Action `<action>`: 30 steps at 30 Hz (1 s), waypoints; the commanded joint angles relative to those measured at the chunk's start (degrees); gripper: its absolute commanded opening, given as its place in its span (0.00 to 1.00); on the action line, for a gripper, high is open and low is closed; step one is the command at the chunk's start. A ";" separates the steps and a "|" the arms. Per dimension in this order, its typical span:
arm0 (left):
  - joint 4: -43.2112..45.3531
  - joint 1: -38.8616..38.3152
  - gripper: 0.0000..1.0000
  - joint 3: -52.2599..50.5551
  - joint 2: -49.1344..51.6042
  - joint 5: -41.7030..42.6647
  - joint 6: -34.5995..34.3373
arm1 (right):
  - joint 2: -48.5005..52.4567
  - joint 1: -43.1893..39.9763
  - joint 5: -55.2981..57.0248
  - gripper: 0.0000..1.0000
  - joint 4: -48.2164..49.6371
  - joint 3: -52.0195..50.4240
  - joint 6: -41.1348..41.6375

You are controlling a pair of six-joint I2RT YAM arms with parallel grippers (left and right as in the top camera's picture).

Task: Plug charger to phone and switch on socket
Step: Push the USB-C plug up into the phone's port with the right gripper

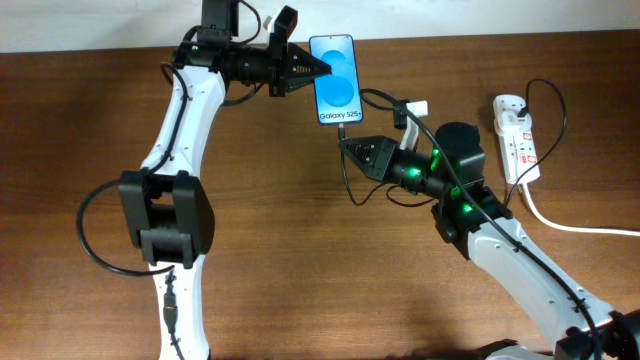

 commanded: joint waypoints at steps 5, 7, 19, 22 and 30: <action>-0.09 -1.16 0.00 0.37 -0.33 3.30 0.96 | 0.46 0.28 3.89 0.04 -0.44 0.83 -2.21; -0.09 -1.38 0.00 0.37 -0.33 3.08 0.98 | 0.46 0.28 4.44 0.04 -0.44 1.03 -2.23; -0.09 -2.23 0.00 0.37 -0.33 2.27 1.16 | 0.46 0.15 4.66 0.04 -0.44 1.70 -3.52; -0.09 -2.21 0.00 0.37 -0.33 2.29 1.16 | 0.46 -0.70 4.35 0.04 -0.44 1.70 -3.50; -0.09 -2.23 0.00 0.37 -0.33 2.29 1.18 | 0.46 -2.10 2.89 0.04 -0.44 2.45 -3.50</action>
